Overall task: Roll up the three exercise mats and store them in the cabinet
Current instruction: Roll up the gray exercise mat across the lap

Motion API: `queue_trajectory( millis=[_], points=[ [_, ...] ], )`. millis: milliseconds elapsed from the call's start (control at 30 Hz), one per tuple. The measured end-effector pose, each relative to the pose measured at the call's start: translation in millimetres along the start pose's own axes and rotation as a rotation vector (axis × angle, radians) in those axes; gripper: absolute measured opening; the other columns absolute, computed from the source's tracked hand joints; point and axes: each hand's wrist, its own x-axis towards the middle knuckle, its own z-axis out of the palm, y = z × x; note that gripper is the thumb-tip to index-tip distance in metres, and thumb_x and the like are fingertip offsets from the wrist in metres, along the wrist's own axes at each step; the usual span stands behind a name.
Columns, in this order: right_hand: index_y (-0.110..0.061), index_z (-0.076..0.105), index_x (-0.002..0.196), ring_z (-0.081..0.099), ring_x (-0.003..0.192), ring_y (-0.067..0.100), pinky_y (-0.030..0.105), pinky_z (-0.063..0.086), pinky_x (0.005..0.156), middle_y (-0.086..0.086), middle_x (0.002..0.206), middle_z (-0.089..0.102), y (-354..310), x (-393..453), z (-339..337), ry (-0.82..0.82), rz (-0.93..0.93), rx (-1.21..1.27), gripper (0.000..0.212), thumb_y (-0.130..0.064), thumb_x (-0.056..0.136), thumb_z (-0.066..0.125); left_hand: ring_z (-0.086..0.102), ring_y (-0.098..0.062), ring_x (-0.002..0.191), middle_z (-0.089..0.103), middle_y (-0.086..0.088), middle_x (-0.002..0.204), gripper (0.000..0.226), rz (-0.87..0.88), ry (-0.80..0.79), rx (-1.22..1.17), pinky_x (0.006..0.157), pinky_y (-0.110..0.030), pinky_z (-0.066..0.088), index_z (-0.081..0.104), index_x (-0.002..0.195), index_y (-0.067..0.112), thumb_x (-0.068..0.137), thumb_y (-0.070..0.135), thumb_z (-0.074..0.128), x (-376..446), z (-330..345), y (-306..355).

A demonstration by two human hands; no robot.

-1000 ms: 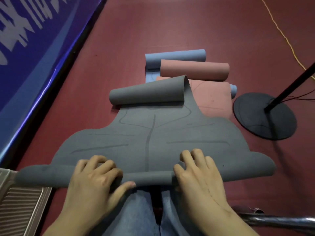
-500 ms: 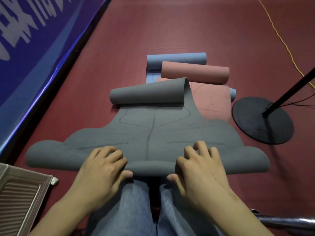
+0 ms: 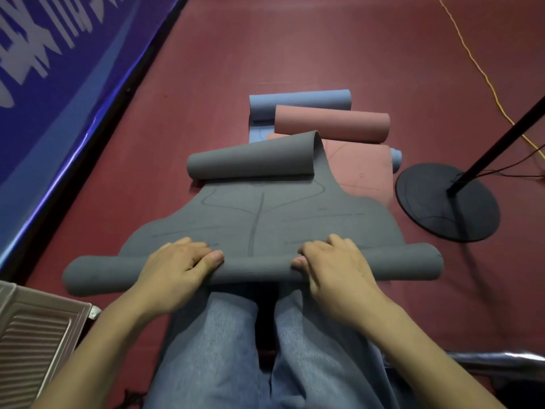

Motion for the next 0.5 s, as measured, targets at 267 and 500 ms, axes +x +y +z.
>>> queue_trajectory(
  millis=[267, 500],
  points=[
    [-0.031, 0.051, 0.091, 0.054, 0.070, 0.021, 0.036, 0.043, 0.060, -0.011, 0.075, 0.060, 4.2, -48.1, 2.5, 0.041, -0.102, 0.086, 0.021, -0.049, 0.096, 0.041, 0.048, 0.003, 0.071, 0.054, 0.015, 0.069, 0.058, 0.051, -0.028, -0.073, 0.064, -0.035, 0.038, 0.046, 0.064, 0.035, 0.093, 0.079, 0.022, -46.1, 18.5, 4.3],
    [-0.029, 0.053, 0.096, 0.051, 0.081, 0.028, 0.042, 0.042, 0.065, -0.003, 0.094, 0.054, -5.3, -45.6, 6.3, 0.043, -0.090, -0.044, 0.023, -0.048, 0.099, 0.040, 0.055, -0.008, 0.068, 0.059, 0.006, 0.062, 0.067, -0.228, 0.017, 0.050, 0.061, -0.034, 0.034, 0.062, 0.065, 0.032, 0.068, 0.088, 0.025, -34.0, 7.4, 14.7]
  ],
)
